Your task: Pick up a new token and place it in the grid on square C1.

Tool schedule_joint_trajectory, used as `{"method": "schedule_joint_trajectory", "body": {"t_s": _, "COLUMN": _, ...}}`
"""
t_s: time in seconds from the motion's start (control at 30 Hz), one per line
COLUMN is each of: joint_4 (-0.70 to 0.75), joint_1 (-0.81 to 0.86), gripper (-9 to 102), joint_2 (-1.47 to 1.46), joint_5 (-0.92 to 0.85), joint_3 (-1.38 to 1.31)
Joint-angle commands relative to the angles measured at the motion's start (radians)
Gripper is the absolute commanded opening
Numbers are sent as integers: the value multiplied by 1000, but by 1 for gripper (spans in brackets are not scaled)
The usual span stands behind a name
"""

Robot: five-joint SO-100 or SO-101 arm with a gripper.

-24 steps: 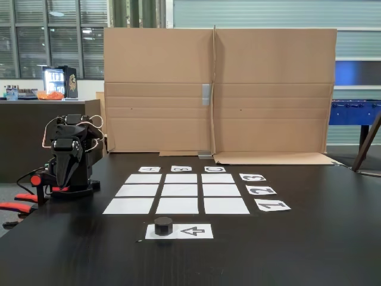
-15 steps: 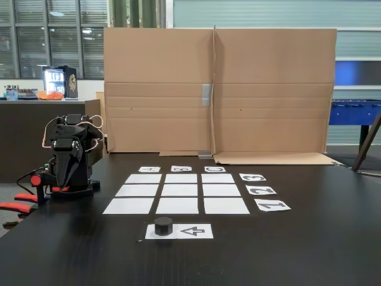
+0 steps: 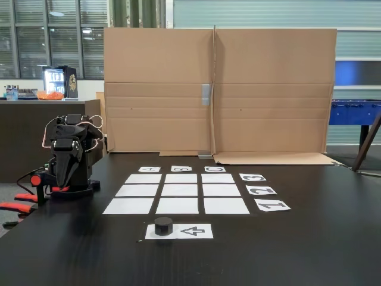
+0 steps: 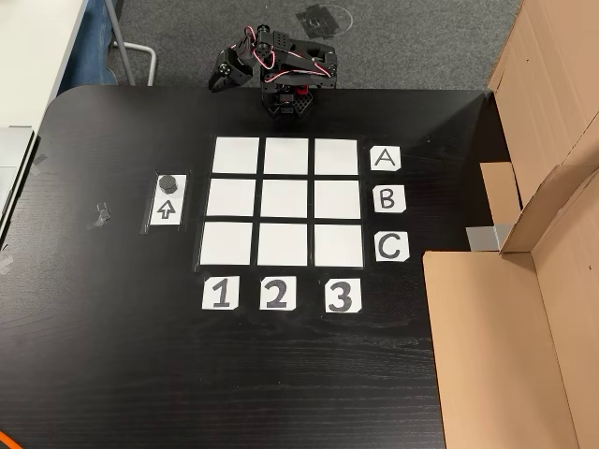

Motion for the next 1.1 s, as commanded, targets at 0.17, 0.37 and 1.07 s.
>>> {"method": "schedule_joint_trajectory", "body": {"t_s": 0.17, "joint_4": -3, "joint_1": 5, "gripper": -1, "joint_2": 0, "joint_5": 11, "joint_3": -12}}
{"method": "schedule_joint_trajectory", "body": {"t_s": 0.37, "joint_4": -41, "joint_1": 3, "gripper": -1, "joint_2": -66, "joint_5": 11, "joint_3": -28}}
{"method": "schedule_joint_trajectory", "body": {"t_s": 1.07, "joint_4": -156, "joint_1": -43, "gripper": 6, "joint_2": -707, "joint_5": -2, "joint_3": -431}}
